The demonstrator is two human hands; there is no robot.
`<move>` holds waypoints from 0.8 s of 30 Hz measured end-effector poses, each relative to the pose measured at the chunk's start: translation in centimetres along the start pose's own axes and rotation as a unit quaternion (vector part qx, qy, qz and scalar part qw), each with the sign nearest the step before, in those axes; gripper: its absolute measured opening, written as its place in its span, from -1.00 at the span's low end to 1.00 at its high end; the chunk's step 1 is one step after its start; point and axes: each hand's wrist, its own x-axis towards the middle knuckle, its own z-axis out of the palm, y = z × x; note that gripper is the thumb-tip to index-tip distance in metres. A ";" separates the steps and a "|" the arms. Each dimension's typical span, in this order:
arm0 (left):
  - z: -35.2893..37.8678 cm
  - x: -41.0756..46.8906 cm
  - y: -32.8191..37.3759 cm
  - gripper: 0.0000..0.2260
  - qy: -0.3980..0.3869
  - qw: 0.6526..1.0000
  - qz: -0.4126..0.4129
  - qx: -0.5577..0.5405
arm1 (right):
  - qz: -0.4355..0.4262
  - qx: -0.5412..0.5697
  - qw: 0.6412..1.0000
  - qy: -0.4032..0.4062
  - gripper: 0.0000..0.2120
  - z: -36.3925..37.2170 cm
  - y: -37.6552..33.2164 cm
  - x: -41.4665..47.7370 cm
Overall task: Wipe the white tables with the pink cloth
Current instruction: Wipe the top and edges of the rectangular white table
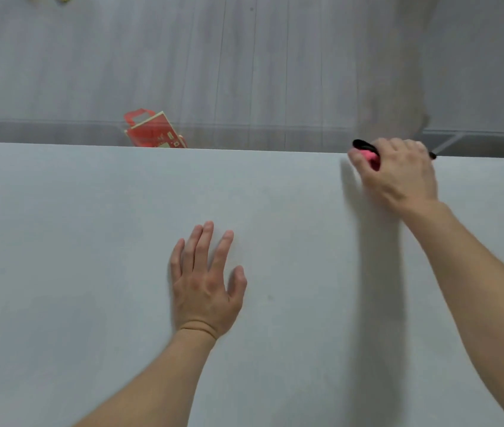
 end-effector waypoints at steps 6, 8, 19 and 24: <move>0.3 -0.1 -0.1 -0.46 0.015 1.000 0.003 -0.003 | -0.024 0.012 0.999 -0.037 -0.12 1.8 -13.1 -0.5; 0.4 0.0 -0.2 -0.46 0.022 1.000 0.004 -0.008 | -0.089 0.045 0.993 -0.070 -0.15 2.2 -21.9 -1.1; 0.0 0.0 0.1 -0.46 0.003 1.000 -0.004 0.009 | -0.014 0.034 0.999 0.025 -0.38 1.1 0.8 0.4; 0.1 0.0 0.3 -0.45 0.007 1.000 -0.011 0.006 | 0.069 -0.015 0.997 -0.010 -0.23 1.0 -1.5 0.0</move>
